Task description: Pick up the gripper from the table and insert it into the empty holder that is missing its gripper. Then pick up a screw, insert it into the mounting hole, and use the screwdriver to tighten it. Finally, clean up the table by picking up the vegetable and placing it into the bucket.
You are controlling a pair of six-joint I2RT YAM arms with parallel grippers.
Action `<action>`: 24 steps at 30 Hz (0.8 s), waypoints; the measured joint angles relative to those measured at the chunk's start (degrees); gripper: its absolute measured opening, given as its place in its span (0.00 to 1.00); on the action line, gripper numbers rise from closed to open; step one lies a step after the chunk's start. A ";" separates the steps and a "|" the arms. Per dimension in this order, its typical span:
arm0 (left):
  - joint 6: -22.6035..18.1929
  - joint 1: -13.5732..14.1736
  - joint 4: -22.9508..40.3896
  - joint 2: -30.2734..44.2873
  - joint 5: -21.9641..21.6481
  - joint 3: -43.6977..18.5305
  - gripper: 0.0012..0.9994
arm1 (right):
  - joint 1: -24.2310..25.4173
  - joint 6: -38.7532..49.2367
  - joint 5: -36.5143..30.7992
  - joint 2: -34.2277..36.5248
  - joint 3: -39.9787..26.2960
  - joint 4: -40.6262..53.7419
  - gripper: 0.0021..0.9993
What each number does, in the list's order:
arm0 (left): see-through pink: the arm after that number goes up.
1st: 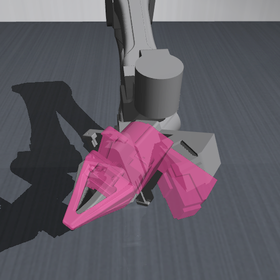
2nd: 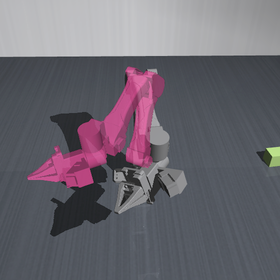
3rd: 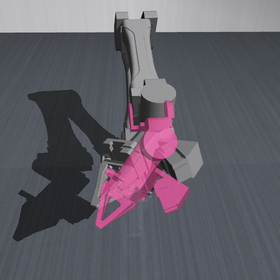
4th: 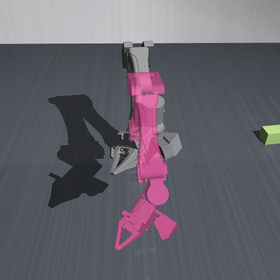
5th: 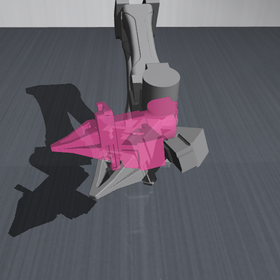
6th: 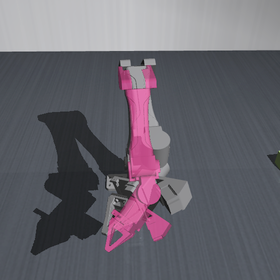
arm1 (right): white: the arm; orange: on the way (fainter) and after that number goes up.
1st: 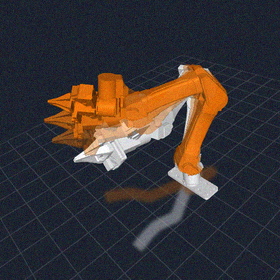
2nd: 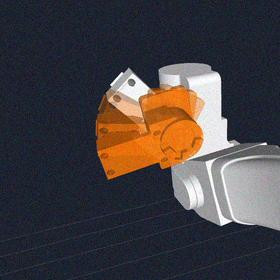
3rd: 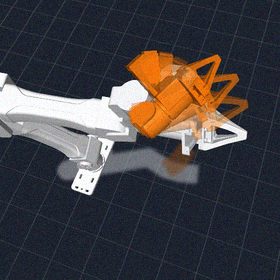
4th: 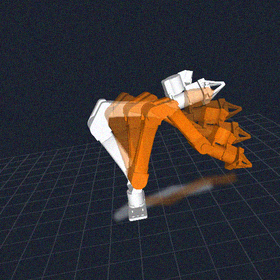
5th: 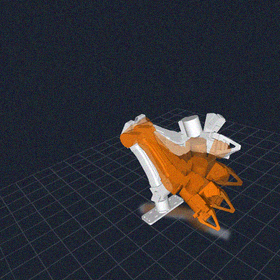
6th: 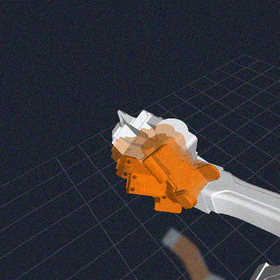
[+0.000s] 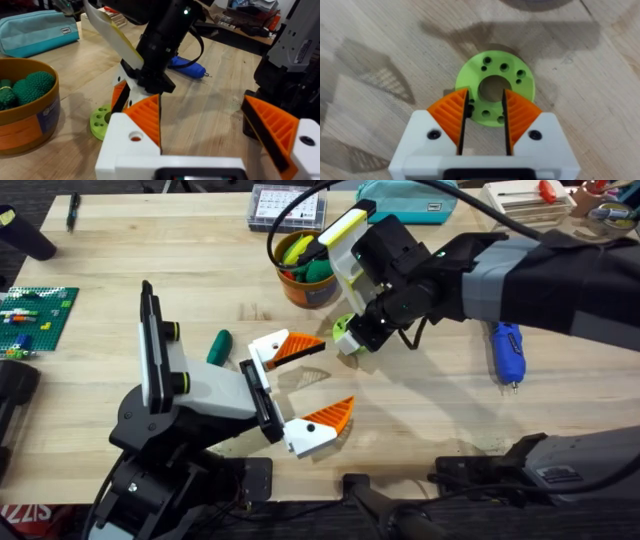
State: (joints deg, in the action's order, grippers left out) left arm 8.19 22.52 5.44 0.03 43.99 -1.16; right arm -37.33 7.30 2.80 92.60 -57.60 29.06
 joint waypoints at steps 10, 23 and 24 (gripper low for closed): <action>0.04 0.00 -0.06 0.02 -0.07 0.00 0.98 | -0.05 -0.89 0.28 -0.71 -0.42 4.37 0.42; 0.04 0.00 -0.06 0.02 -0.07 0.00 0.98 | -0.05 -1.86 0.28 -8.84 -1.07 10.86 0.42; 0.04 0.00 -0.06 0.02 -0.07 0.00 0.98 | -0.09 -2.51 0.28 -8.82 -1.07 11.07 0.42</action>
State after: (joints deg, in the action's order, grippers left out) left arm 8.23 22.52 5.39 0.05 43.92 -1.17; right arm -37.42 4.79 3.07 83.78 -58.67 40.13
